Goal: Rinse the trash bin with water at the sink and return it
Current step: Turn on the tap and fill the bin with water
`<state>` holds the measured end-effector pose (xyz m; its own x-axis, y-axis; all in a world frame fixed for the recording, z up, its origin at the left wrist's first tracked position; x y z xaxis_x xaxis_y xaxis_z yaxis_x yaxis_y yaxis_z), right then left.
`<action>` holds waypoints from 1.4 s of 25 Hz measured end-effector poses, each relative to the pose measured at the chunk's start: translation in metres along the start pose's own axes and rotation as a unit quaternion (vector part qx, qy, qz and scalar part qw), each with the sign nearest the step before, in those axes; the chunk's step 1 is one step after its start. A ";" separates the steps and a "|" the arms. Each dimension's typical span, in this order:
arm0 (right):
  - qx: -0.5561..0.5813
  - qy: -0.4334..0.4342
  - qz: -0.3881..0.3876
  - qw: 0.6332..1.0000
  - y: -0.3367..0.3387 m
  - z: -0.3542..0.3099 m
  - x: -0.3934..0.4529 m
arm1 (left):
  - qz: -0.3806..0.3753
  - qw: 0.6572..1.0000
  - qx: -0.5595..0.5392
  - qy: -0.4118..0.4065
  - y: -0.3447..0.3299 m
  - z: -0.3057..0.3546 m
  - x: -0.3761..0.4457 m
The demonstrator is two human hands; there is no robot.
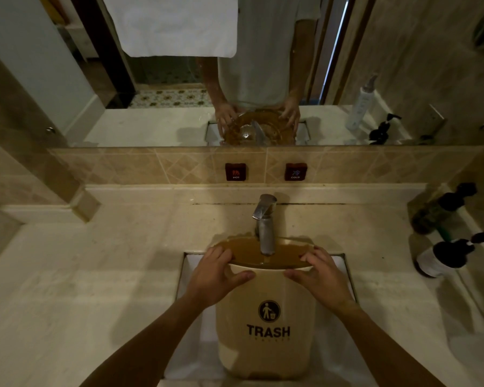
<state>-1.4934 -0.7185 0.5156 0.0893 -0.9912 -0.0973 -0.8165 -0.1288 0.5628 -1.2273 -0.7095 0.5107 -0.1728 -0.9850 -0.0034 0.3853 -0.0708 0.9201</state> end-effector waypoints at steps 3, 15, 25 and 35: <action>0.002 0.000 -0.001 1.000 0.000 0.003 0.000 | 0.000 1.000 -0.002 0.000 0.000 0.000 -0.001; 0.015 0.001 -0.003 1.000 -0.002 0.002 0.000 | -0.004 1.000 0.002 0.003 0.002 0.002 0.000; 0.000 -0.006 -0.005 1.000 -0.003 0.007 0.001 | -0.010 1.000 0.003 0.011 0.003 0.003 -0.002; 0.014 -0.006 -0.005 1.000 -0.004 0.007 0.001 | -0.005 1.000 0.001 0.008 0.003 0.003 -0.003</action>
<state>-1.4945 -0.7186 0.5075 0.0906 -0.9894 -0.1134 -0.8308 -0.1379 0.5392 -1.2281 -0.7067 0.5148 -0.1609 -0.9868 -0.0183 0.3821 -0.0794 0.9207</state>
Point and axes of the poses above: each hand's wrist, its own x-axis towards the middle knuckle, its own y-axis out of the back of the hand, z = x × y, the point moved 3 cm from there along x, towards the middle knuckle, and after that the axes turned 9 degrees about x, right-handed, at the moved point
